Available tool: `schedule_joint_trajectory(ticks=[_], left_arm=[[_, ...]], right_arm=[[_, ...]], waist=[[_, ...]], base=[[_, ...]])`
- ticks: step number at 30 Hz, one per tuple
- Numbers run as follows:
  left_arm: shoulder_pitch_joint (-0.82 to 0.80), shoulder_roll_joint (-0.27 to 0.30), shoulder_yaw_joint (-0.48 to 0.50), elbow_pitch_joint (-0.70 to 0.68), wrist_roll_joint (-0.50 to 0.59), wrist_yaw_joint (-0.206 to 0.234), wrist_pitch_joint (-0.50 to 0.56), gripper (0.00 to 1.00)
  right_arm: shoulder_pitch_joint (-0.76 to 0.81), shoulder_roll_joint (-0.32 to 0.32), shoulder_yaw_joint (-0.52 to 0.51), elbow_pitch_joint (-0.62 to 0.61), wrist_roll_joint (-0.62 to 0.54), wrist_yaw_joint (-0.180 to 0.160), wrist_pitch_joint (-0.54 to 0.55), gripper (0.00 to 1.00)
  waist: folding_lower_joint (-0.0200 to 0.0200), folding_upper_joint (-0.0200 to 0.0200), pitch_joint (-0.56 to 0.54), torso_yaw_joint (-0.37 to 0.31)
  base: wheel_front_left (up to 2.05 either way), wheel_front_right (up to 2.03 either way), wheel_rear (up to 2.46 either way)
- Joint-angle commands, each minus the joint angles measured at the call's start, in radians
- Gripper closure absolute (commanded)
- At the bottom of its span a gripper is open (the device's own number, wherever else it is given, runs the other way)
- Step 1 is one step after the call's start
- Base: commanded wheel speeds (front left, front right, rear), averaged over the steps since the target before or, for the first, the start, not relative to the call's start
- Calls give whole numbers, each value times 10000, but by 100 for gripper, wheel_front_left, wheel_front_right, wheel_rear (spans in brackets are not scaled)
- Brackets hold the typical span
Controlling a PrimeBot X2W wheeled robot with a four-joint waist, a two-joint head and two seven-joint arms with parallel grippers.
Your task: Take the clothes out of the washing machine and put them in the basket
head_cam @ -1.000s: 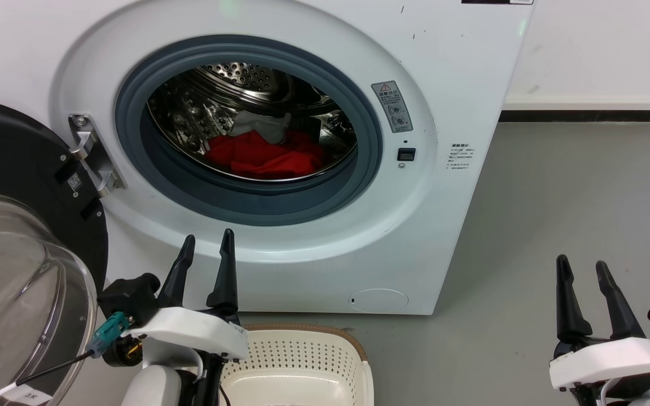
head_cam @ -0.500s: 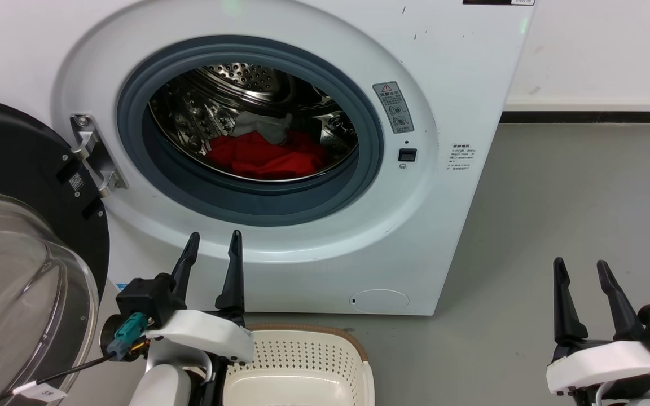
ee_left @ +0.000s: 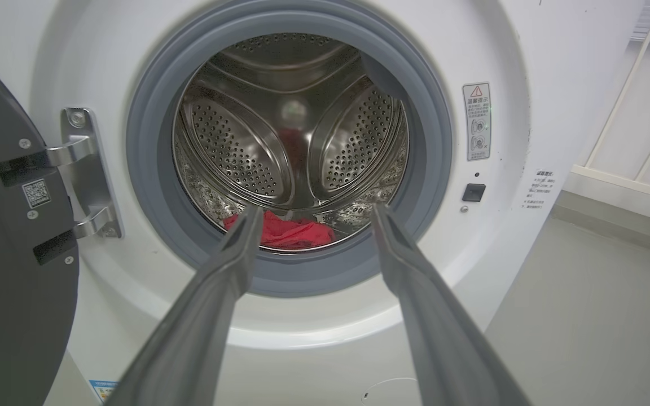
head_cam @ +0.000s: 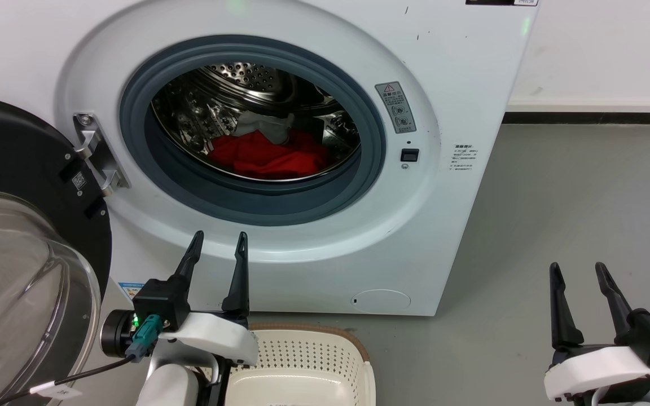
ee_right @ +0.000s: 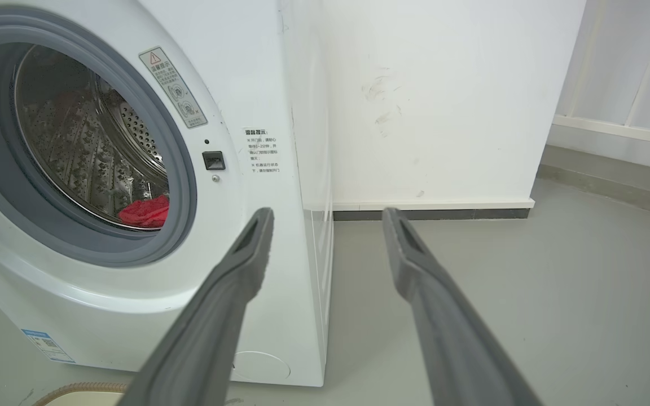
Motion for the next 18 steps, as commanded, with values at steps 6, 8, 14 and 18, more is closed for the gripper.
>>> schedule_joint_trajectory(ticks=[6, 8, 14, 18], left_arm=[[-193, 20, -64, 65, 498, 88, -167, 0], [-207, 20, -75, 74, 618, 124, -203, 0], [-173, 19, -125, 130, 821, 213, -289, 0], [-187, 19, -108, 157, 731, 219, -287, 0]], right_arm=[[64, 5, 42, 36, -530, -3, -145, 0], [71, 5, 52, 50, -653, -3, -187, 0], [93, 6, 25, 104, -986, -3, -215, 0], [78, 6, 16, 126, -932, -3, -199, 0]], waist=[[0, 0, 27, 42], [0, 0, 32, 51], [0, 0, 38, 69], [0, 0, 50, 72]], base=[[0, 0, 0], [0, 0, 0], [0, 0, 0], [0, 0, 0]])
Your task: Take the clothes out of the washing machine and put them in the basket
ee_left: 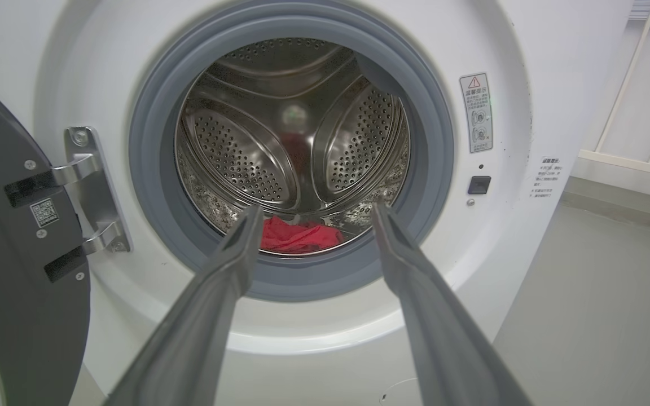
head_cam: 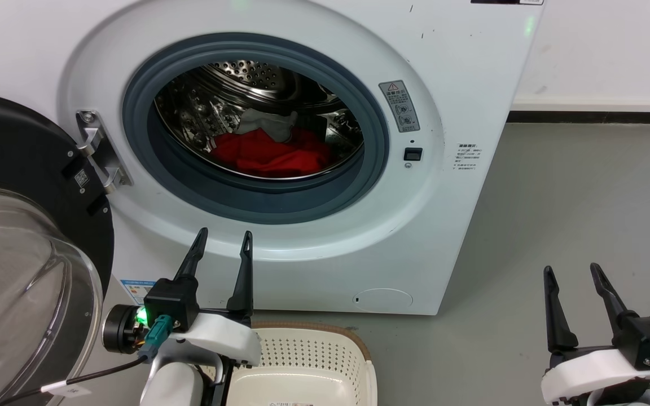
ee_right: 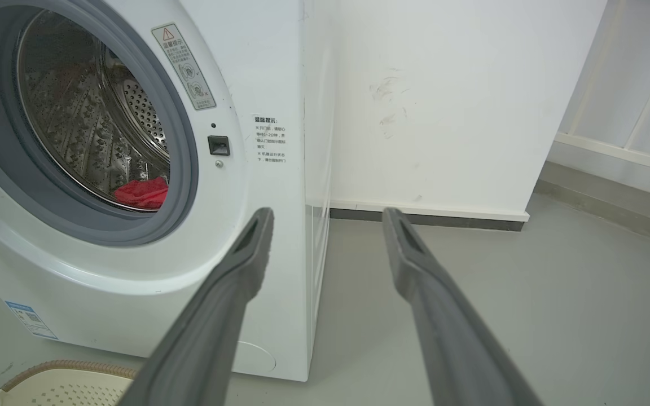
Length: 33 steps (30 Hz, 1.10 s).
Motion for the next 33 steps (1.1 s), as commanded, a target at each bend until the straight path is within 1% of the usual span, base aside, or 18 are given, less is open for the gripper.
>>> schedule_joint_trajectory(ticks=[1, 14, 19, 25, 29, 33], left_arm=[[-85, 16, 0, 21, -24, 46, -46, 0], [-114, 16, 4, 58, -38, 72, -38, 0], [-326, 16, 55, 62, -40, 84, -38, 0], [-974, 16, 203, 188, 31, 156, -38, 0], [-1651, 13, 310, 362, 87, 179, -38, 0], [-2554, 41, 504, 677, 175, 103, -37, 0]], right_arm=[[69, 6, -7, 25, -1, -3, -9, 0], [52, 6, 4, 80, 124, -3, 18, 0], [-121, 6, 12, -49, 183, -3, 41, 0], [-430, 8, 73, -401, 262, -3, 86, 0], [-732, 8, 119, -719, 278, -3, 149, 0], [-1066, 8, 194, -1058, 332, -3, 191, 0]], waist=[[0, -1, 3, -2], [0, -1, 60, 3], [0, -1, 321, 7], [0, -1, 1130, -46], [0, -1, 1949, -121], [0, -1, 2870, -211]], base=[[0, 0, 0], [0, 0, 0], [0, 0, 0], [0, 0, 0], [0, 0, 0], [0, 0, 0]])
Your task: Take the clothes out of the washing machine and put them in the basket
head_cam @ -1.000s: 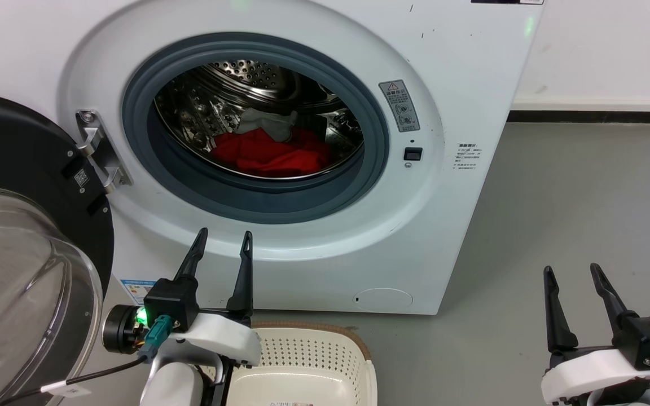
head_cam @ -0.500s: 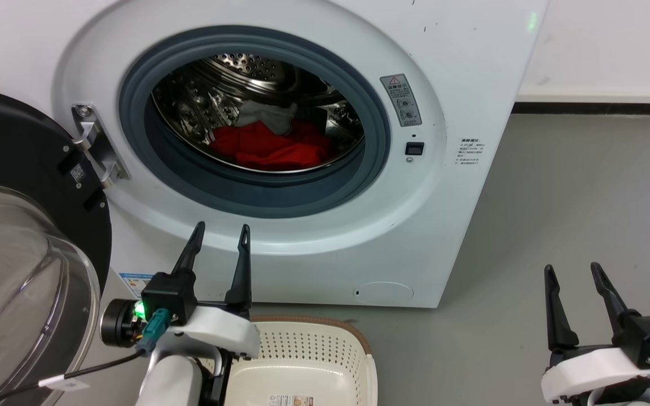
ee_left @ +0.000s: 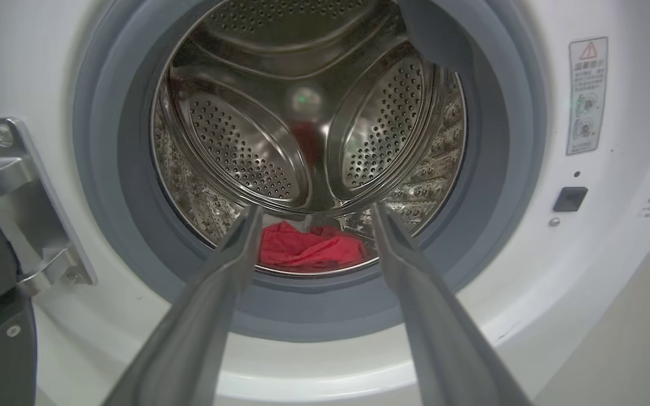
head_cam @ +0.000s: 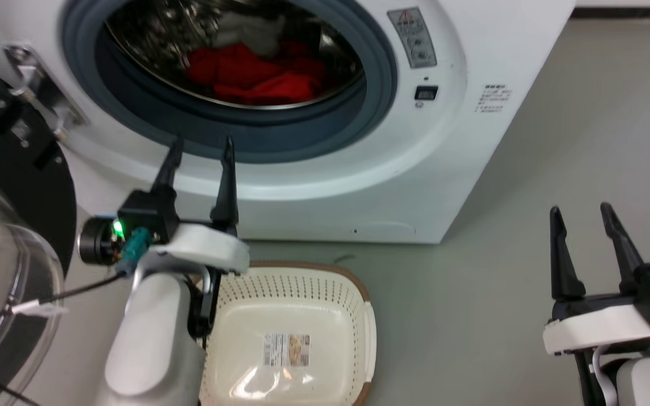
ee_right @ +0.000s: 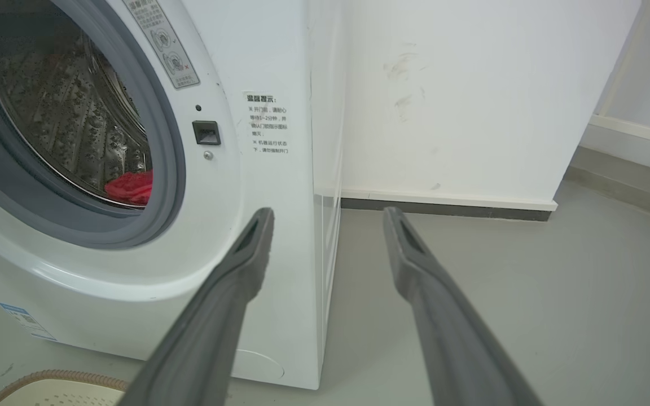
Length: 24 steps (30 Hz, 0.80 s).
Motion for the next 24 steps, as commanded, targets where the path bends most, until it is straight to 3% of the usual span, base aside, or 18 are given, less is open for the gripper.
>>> schedule_joint_trajectory(ticks=[1, 12, 24], left_arm=[[-387, 44, 88, 122, 84, -31, -25, 0], [-3160, 412, 608, 1812, 178, -194, -27, 0], [-6460, 1146, 674, 4608, 364, -188, 96, 0]], right_arm=[[-256, 9, 23, -118, 85, -3, 1, 0], [-949, 11, 339, -844, 294, -3, -19, 0], [-1495, 9, 1096, -775, 862, -5, -201, 0]], waist=[[0, 0, 857, -132], [0, 0, 2833, -633], [0, 0, 4130, -1414]], base=[[0, 0, 0], [0, 0, 0], [0, 0, 0]])
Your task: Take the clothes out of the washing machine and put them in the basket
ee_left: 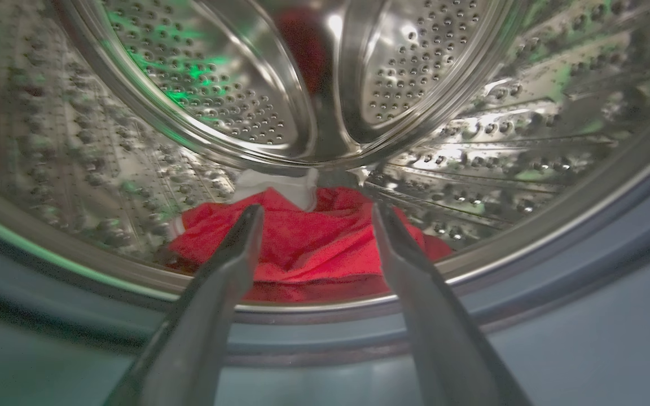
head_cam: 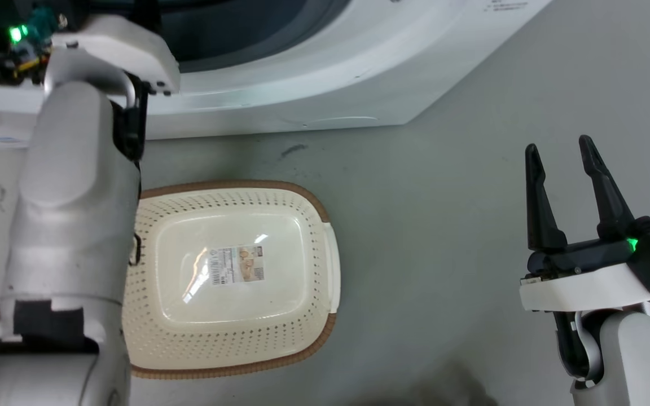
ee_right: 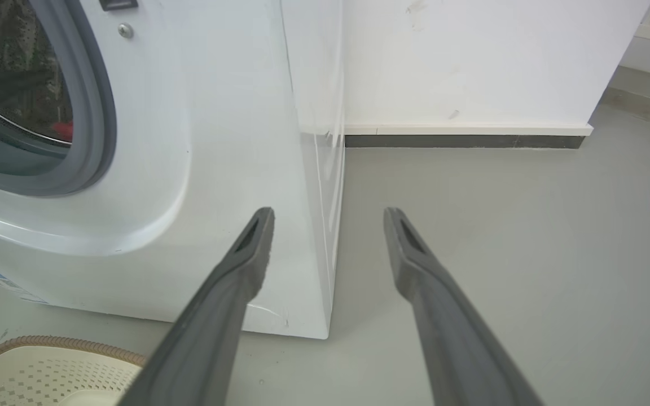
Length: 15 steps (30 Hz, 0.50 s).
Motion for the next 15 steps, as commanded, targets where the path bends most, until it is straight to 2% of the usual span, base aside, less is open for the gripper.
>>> schedule_joint_trajectory(ticks=[1, 9, 15], left_arm=[[-585, 241, -5, 345, 30, -13, 126, 0], [-2638, 1095, -371, 2235, 320, -329, 1033, 0], [-3634, 1435, -587, 3070, 388, -495, 1966, 0]], right_arm=[[-247, 13, 72, 43, 122, -7, -80, 0], [-518, 14, 366, 319, 610, -5, -156, 0], [-643, 14, 661, 295, 995, -7, -164, 0]], waist=[[-2, 0, 357, -345], [-2, 0, 878, -1039], [-2, 0, 1167, -1415]], base=[[0, 0, 0], [0, 0, 0], [0, 0, 0]])
